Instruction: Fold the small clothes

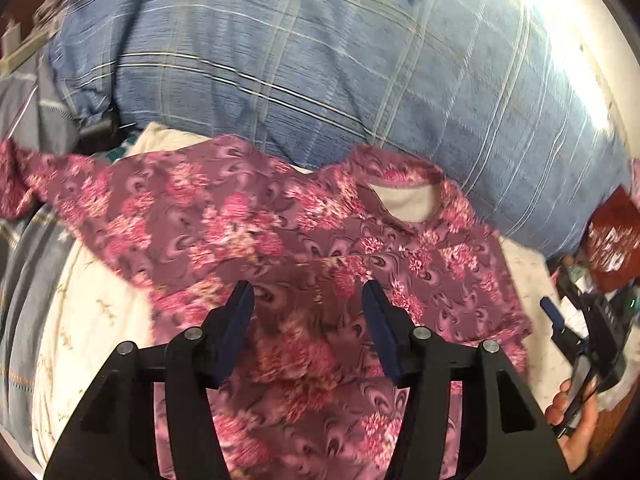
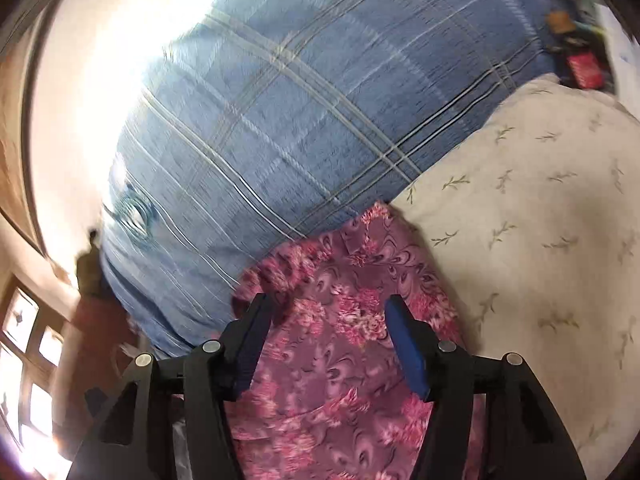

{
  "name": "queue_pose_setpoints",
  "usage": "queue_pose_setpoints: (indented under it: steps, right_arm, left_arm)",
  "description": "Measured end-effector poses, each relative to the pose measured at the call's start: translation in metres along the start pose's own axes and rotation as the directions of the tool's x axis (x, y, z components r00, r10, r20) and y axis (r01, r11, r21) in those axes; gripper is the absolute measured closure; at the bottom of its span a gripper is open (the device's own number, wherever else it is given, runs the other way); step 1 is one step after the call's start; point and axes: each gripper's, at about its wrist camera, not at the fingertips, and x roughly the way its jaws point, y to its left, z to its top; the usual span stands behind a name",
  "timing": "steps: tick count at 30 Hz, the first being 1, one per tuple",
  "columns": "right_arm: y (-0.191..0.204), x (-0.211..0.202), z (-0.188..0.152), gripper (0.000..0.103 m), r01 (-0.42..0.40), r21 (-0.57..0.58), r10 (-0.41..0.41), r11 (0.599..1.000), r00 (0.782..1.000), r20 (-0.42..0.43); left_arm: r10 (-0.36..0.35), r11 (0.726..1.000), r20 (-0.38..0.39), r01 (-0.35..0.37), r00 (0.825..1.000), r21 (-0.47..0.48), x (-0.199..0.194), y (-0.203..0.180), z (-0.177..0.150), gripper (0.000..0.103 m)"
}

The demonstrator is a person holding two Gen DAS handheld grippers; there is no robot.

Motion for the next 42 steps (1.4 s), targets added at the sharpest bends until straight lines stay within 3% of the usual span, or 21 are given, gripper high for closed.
queue_pose_setpoints:
  steps: [2,4,5,6,9,13,14,15,18,19,22,24,29,36,42]
  right_arm:
    - [-0.009,0.011,-0.006,0.041,0.060,-0.002,-0.060,0.998,0.998,-0.024]
    - [-0.030,0.016,-0.026,0.048,0.090,0.024,-0.089,0.996,0.995,-0.052]
    - [-0.037,0.012,-0.036,0.057,0.068,0.012,-0.068,0.998,0.997,-0.034]
    - [-0.038,0.006,-0.041,0.058,0.064,-0.011,-0.065,0.998,0.997,-0.029]
    - [-0.023,-0.007,-0.047,0.053,0.097,-0.070,-0.100,0.993,0.994,-0.047]
    - [0.015,-0.013,-0.055,0.051,0.011,-0.176,-0.015,0.984,1.000,-0.022]
    - [0.022,-0.008,-0.059,0.045,0.006,-0.207,-0.012,0.978,1.000,-0.024]
    - [0.027,-0.002,-0.065,0.039,0.022,-0.235,-0.028,0.972,0.999,-0.024]
    - [0.017,0.028,-0.081,0.035,0.111,-0.240,-0.132,0.964,0.989,-0.071]
    - [0.013,0.026,-0.088,0.036,0.099,-0.256,-0.107,0.962,0.994,-0.021]
    - [0.017,0.024,-0.092,0.034,0.100,-0.280,-0.106,0.955,0.994,-0.005]
    - [0.018,0.024,-0.093,0.032,0.102,-0.290,-0.108,0.952,0.994,-0.004]
    - [0.021,0.027,-0.096,0.029,0.100,-0.303,-0.105,0.948,0.995,0.000]
    - [0.021,0.029,-0.094,0.026,0.091,-0.308,-0.096,0.947,0.995,0.000]
    - [0.022,0.030,-0.095,0.022,0.077,-0.316,-0.082,0.946,0.997,-0.003]
  left_arm:
    - [0.018,1.000,-0.068,-0.018,0.998,0.006,0.024,-0.006,-0.008,0.048]
    - [0.017,1.000,-0.158,-0.020,0.987,-0.017,0.051,0.000,-0.023,0.048]
    - [0.026,0.999,-0.170,-0.029,0.985,-0.021,0.059,0.003,-0.030,0.049]
    - [0.049,0.999,-0.112,-0.048,0.993,0.019,0.053,-0.003,-0.034,0.048]
    - [0.087,0.994,-0.120,-0.078,0.989,0.078,0.048,-0.014,-0.036,0.048]
    - [-0.014,0.999,-0.088,0.011,0.996,-0.042,0.028,0.012,-0.022,0.048]
    - [-0.025,0.997,-0.078,0.019,0.997,-0.073,0.022,0.025,-0.017,0.048]
    - [-0.027,0.994,-0.072,0.019,0.997,-0.106,0.017,0.041,-0.012,0.048]
    - [0.001,0.980,-0.056,-0.012,0.998,-0.197,-0.001,0.100,0.002,0.048]
    - [0.022,0.974,-0.048,-0.032,0.999,-0.223,-0.007,0.121,0.006,0.047]
    - [0.122,0.945,-0.036,-0.127,0.992,-0.302,-0.023,0.191,0.015,0.047]
    - [0.178,0.907,-0.034,-0.177,0.984,-0.383,-0.027,0.236,0.016,0.047]
    - [0.202,0.819,-0.030,-0.186,0.979,-0.543,-0.029,0.321,0.016,0.047]
    - [0.073,0.765,0.001,-0.055,0.997,-0.642,0.008,0.341,0.040,0.046]
    - [0.033,0.695,0.002,-0.022,0.999,-0.719,0.042,0.352,0.050,0.048]
